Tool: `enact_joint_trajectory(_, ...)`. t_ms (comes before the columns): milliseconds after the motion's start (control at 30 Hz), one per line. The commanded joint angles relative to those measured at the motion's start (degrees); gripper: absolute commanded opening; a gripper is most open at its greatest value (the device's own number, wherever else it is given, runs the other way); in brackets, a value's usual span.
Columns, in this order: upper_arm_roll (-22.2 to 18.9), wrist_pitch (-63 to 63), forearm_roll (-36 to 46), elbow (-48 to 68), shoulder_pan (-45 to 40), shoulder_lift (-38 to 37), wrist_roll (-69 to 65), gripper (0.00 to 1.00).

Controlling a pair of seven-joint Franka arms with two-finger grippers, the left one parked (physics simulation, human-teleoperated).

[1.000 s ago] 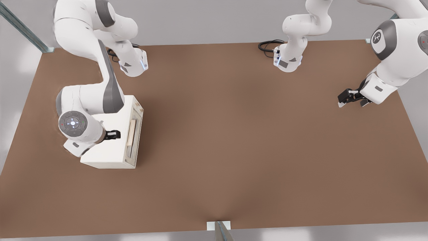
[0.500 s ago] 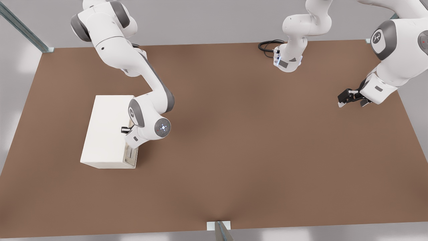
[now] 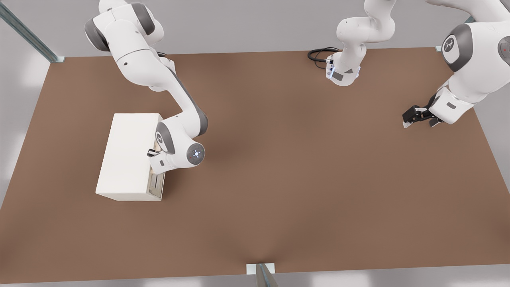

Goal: Keep left arm still and open the oven door with right arm

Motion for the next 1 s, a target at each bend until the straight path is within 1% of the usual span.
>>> enact_joint_trajectory(0,-0.04,0.89,-0.02,-0.20,-0.10,0.01,12.93,0.05)
enact_joint_trajectory(267,0.05,0.89,0.07,-0.20,0.07,0.54,13.46,0.05)
enact_joint_trajectory(333,0.75,0.81,1.12,0.33,1.92,0.63,18.11,0.05)
enact_joint_trajectory(367,0.84,-0.24,4.63,4.01,5.25,2.20,21.36,0.05)
enact_joint_trajectory(433,0.84,-6.66,13.07,15.00,10.88,7.48,29.63,0.05)
enact_joint_trajectory(467,0.84,-6.67,15.54,17.03,11.41,7.57,29.98,0.28)
enact_joint_trajectory(500,0.75,-6.49,18.00,19.49,10.45,7.31,27.09,1.00)
enact_joint_trajectory(533,0.57,-6.84,24.15,21.78,8.34,5.99,13.22,1.00)
enact_joint_trajectory(567,0.66,-7.19,28.63,22.13,3.34,4.50,-0.15,1.00)
enact_joint_trajectory(600,0.66,-9.12,33.20,26.07,-1.41,3.79,-13.06,1.00)
enact_joint_trajectory(633,0.84,-12.99,33.38,30.56,-4.40,3.79,-22.30,1.00)
enact_joint_trajectory(667,0.40,-14.14,33.38,33.47,-7.83,3.27,-33.02,1.00)
enact_joint_trajectory(700,0.13,-13.44,33.38,32.33,-10.73,-1.30,-40.93,1.00)
enact_joint_trajectory(733,-1.89,-10.36,33.38,26.10,-10.74,-8.33,-44.11,1.00)
enact_joint_trajectory(767,-1.98,-7.20,33.38,19.50,-12.49,-14.57,-45.68,1.00)
enact_joint_trajectory(800,-1.98,-5.61,33.38,15.28,-14.16,-18.62,-49.03,1.00)
enact_joint_trajectory(833,-1.89,-3.77,33.30,12.47,-14.95,-20.99,-49.12,1.00)
enact_joint_trajectory(867,-1.98,-3.67,32.68,12.55,-15.65,-20.73,-48.94,1.00)
enact_joint_trajectory(900,-1.89,-4.21,32.42,15.01,-17.77,-18.97,-49.12,1.00)
enact_joint_trajectory(967,-1.89,-4.03,32.24,15.10,-18.82,-18.36,-49.65,1.00)
